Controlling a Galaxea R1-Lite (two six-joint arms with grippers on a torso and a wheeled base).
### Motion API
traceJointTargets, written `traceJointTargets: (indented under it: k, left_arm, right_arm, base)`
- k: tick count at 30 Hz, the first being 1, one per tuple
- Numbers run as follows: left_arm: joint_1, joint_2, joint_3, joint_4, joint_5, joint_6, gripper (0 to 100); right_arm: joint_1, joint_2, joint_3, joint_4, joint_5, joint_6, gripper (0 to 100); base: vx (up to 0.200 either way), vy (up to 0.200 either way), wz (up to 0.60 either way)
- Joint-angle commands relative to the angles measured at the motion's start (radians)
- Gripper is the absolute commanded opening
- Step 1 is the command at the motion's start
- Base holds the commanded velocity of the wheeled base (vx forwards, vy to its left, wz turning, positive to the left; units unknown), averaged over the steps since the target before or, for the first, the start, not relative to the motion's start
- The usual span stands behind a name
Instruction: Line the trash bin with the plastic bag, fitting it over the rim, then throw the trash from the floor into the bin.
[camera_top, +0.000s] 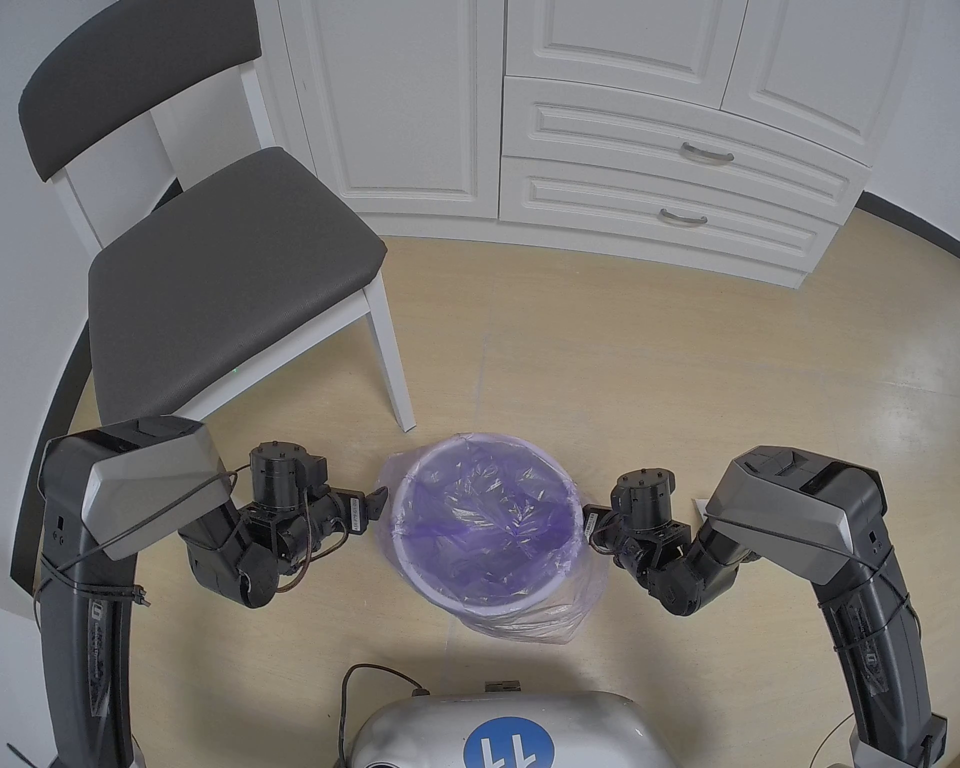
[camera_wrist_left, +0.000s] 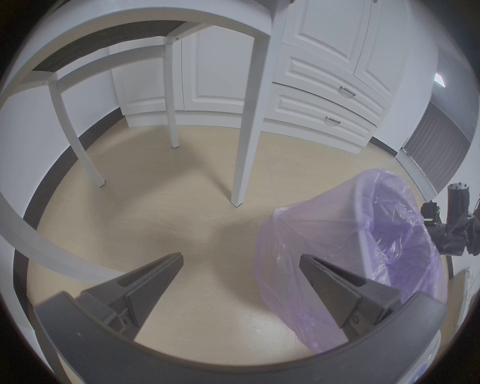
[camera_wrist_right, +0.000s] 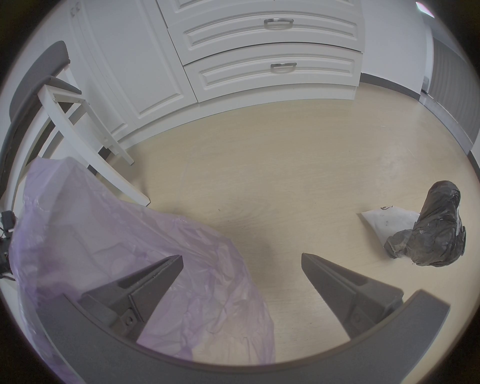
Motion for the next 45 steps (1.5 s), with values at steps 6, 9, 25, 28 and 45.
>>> traceJointTargets:
  k: [6, 9, 25, 28, 45]
  left_arm:
    - [-0.02, 0.177, -0.094, 0.013, 0.028, -0.005, 100]
    - [-0.026, 0.206, -0.129, 0.013, 0.057, -0.01, 100]
    - [-0.063, 0.229, -0.229, 0.015, 0.119, -0.141, 100]
    - [-0.041, 0.192, -0.214, 0.013, 0.119, -0.138, 100]
    - [0.037, -0.126, 0.142, 0.018, -0.051, 0.015, 100]
  right_arm:
    - [-0.001, -0.002, 0.0, 0.0, -0.001, 0.0, 100]
    - [-0.001, -0.002, 0.0, 0.0, -0.001, 0.0, 100]
    - [0.007, -0.029, 0.023, 0.003, -0.003, -0.008, 100]
    - [-0.005, -0.094, 0.09, 0.003, -0.001, -0.048, 100]
    - [0.025, -0.424, 0.377, -0.016, 0.016, -0.256, 0]
  base:
    - [0.0, 0.0, 0.0]
    - [0.0, 0.0, 0.0]
    - [0.0, 0.0, 0.0]
    - [0.0, 0.0, 0.0]
    - [0.0, 0.0, 0.0]
